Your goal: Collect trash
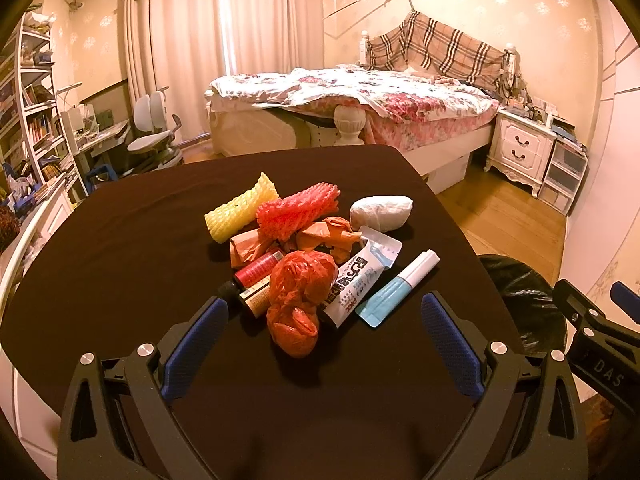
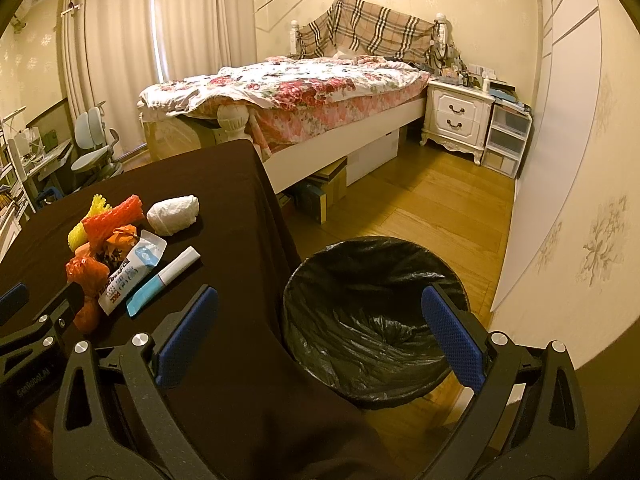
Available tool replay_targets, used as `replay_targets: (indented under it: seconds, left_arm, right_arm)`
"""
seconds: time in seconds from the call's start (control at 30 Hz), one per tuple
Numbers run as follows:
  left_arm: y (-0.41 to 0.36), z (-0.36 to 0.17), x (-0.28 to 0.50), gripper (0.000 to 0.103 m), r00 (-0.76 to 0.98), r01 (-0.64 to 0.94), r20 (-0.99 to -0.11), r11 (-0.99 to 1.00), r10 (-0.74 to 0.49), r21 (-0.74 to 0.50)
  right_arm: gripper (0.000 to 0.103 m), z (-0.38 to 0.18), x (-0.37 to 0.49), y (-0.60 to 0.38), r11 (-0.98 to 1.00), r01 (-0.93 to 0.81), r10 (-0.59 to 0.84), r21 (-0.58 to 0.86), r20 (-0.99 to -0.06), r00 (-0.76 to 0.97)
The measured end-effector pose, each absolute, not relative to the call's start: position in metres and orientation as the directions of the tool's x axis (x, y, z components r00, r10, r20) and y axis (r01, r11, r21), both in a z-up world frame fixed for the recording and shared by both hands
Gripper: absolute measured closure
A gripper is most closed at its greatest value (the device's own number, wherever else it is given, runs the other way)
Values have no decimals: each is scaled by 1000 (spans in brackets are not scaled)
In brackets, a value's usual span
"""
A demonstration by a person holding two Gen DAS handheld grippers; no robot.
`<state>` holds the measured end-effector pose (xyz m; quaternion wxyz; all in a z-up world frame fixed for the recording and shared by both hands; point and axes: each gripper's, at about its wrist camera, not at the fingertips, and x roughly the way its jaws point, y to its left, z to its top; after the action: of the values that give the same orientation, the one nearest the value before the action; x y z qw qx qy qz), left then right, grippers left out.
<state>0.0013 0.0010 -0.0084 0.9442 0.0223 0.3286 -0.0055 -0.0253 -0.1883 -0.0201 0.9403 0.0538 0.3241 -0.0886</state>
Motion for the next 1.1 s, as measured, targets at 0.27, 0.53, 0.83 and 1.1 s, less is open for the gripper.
replay_targets:
  seconds: [0.27, 0.53, 0.83, 1.1]
  left_arm:
    - [1, -7, 2, 6, 782, 25, -623, 999, 5, 39]
    - [3, -17, 1, 6, 781, 26, -624, 999, 4, 39]
    - [3, -17, 1, 6, 779, 27, -627, 999, 3, 38]
    - [3, -21, 1, 6, 777, 26, -630, 999, 2, 37]
  right_arm:
    - [4, -21, -25, -189, 979, 201, -130, 45, -621, 773]
    - [4, -20, -24, -188, 978, 201, -131, 44, -622, 772]
    - [4, -28, -27, -192, 978, 204, -132, 44, -627, 768]
    - [4, -28, -26, -192, 978, 204, -131, 45, -629, 766]
